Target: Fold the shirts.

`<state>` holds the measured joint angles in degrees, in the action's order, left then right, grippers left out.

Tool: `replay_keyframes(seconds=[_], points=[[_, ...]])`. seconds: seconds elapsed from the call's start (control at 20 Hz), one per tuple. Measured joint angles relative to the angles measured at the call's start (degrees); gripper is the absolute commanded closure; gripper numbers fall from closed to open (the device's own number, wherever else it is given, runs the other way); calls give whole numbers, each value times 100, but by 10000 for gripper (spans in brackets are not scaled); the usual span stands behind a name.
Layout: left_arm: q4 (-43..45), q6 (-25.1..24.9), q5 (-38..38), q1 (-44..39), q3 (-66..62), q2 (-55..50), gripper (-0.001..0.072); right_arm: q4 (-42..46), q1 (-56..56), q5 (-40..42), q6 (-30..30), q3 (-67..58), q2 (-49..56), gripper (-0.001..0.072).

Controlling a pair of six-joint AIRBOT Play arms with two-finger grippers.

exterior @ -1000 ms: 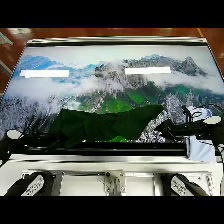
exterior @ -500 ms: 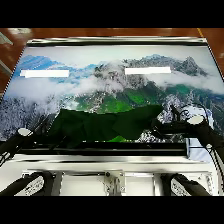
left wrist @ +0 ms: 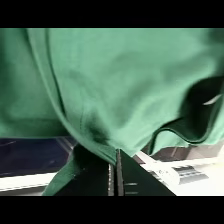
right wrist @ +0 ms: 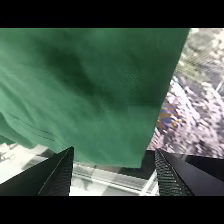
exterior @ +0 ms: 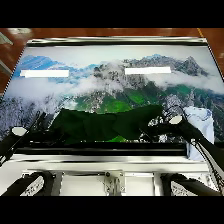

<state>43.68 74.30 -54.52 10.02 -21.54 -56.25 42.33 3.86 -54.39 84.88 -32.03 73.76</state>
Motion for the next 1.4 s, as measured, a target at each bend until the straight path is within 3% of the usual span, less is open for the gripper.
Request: replay_keyframes(seconds=[0.05, 0.2, 0.25, 0.45, 0.65, 1.05, 1.25, 1.4], points=[[0, -7, -17, 0, -4, 85, 669, -44, 66, 48, 17, -2, 44, 100], [-9, -13, -39, 0, -11, 275, 669, -107, 264, 428, 118, 2, 133, 628], [-13, -13, -50, 0, -11, 319, 669, -162, 317, 566, 155, 0, 144, 656], [-15, -35, -52, 0, -149, 398, 671, -463, 299, 662, 42, -96, 7, 659], [0, -127, -44, 4, -857, 492, 671, -592, -197, 181, -291, -616, -758, 660], [85, -184, -42, 70, -4347, 1224, 671, -621, -1744, -59, -501, -3088, -2841, 660], [802, -181, -9, 234, -6231, 1473, 671, -492, -2267, 280, -509, -4385, -3261, 660], [1709, 33, -192, 352, -6968, 1615, 670, 107, -2474, 343, -457, -5058, -3359, 660]])
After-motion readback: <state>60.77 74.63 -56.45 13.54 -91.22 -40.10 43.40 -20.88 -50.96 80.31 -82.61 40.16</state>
